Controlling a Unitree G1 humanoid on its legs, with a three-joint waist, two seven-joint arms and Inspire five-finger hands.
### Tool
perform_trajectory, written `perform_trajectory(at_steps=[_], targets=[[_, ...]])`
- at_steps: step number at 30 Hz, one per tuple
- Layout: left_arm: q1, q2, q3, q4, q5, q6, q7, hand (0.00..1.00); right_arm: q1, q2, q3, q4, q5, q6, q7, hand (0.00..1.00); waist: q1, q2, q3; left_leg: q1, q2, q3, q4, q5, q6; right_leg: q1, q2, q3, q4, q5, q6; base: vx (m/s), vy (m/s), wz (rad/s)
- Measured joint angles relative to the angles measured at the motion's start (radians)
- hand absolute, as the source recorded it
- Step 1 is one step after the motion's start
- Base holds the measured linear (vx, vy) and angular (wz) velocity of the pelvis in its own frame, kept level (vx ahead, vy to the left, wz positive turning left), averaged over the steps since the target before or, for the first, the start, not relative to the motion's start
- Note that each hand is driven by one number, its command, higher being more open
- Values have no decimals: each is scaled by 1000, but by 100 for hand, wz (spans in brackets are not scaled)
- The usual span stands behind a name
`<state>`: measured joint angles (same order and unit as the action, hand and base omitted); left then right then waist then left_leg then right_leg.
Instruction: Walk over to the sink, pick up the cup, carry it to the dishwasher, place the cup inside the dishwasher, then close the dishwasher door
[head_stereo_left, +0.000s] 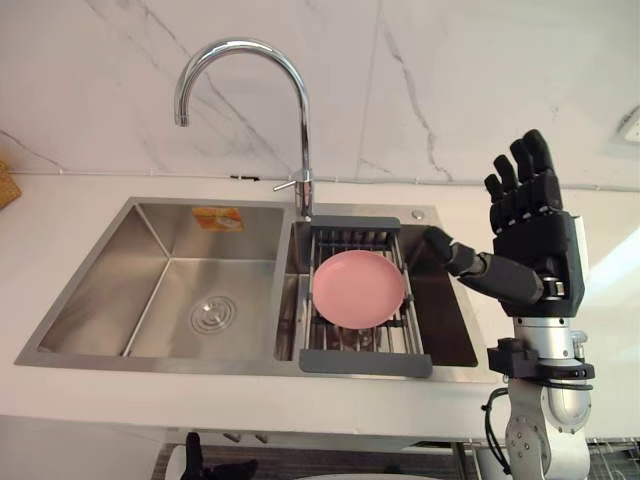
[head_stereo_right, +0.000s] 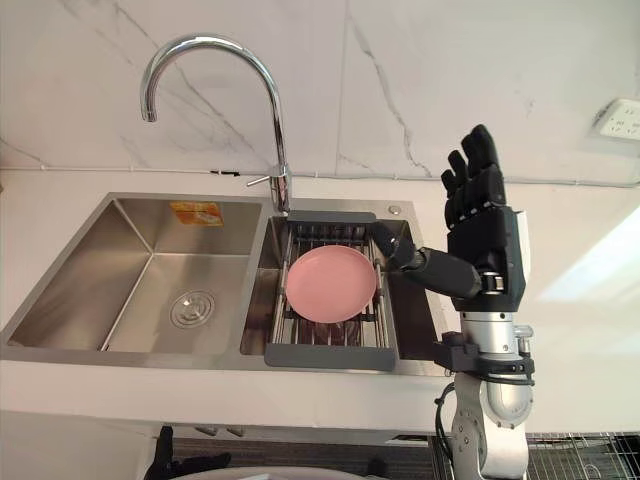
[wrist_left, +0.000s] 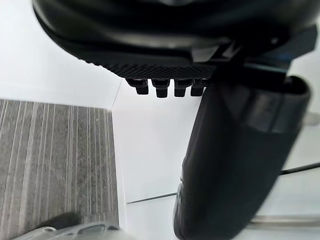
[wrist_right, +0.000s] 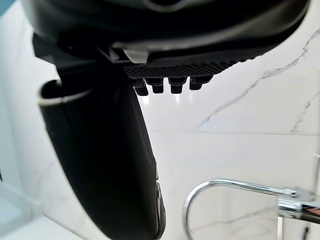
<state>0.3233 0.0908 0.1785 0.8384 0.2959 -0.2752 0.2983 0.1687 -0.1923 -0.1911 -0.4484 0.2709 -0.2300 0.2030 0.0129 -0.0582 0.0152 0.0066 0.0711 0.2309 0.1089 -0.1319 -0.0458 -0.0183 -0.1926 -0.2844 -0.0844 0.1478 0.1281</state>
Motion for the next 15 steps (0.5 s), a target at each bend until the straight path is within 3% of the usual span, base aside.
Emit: perform_trajectory(at_steps=[2, 4, 5, 7, 10, 15], targets=[[-25, 27, 2, 9, -21, 3, -26, 100, -46, -49, 2, 56, -84, 5, 14, 100, 3, -29, 17, -10, 2, -7, 0, 6, -1, -7, 1, -4, 0, 3, -3, -60, -44, 9], [-77, 58, 10, 43, -34, 14, -63, 100, -102, -121, 12, 112, -316, 20, 3, 100, 18, -65, 34, -32, 4, -16, 5, 11, -2, -23, 4, -5, 1, 8, -4, -66, -47, 8], [-82, 61, 12, 43, -44, 17, -69, 100, -110, -145, 24, 119, -374, 25, 0, 100, 19, -71, 36, -37, 5, -18, 8, 11, -2, -26, 5, -3, 1, 10, -4, -33, -35, 10], [-96, 68, 12, 49, -74, 23, -95, 100, -130, -213, 72, 120, -623, 41, 2, 100, 23, -75, 39, -42, 9, -27, 17, 10, -2, -30, 8, 8, 9, 11, -3, 13, -11, 10], [-104, 77, 13, 67, -81, 34, -105, 100, -138, -219, 104, 123, -793, 66, 43, 100, 27, -76, 41, -41, 15, -31, 17, 9, -5, -30, 12, 13, 14, 12, -4, 6, -7, 3], [-108, 84, 13, 66, -81, 74, -114, 100, -146, -251, 141, 127, -943, 115, 111, 100, 26, -74, 47, -41, 17, -31, 17, 6, -6, -30, 13, 18, 14, 12, -4, -19, -10, -1]])
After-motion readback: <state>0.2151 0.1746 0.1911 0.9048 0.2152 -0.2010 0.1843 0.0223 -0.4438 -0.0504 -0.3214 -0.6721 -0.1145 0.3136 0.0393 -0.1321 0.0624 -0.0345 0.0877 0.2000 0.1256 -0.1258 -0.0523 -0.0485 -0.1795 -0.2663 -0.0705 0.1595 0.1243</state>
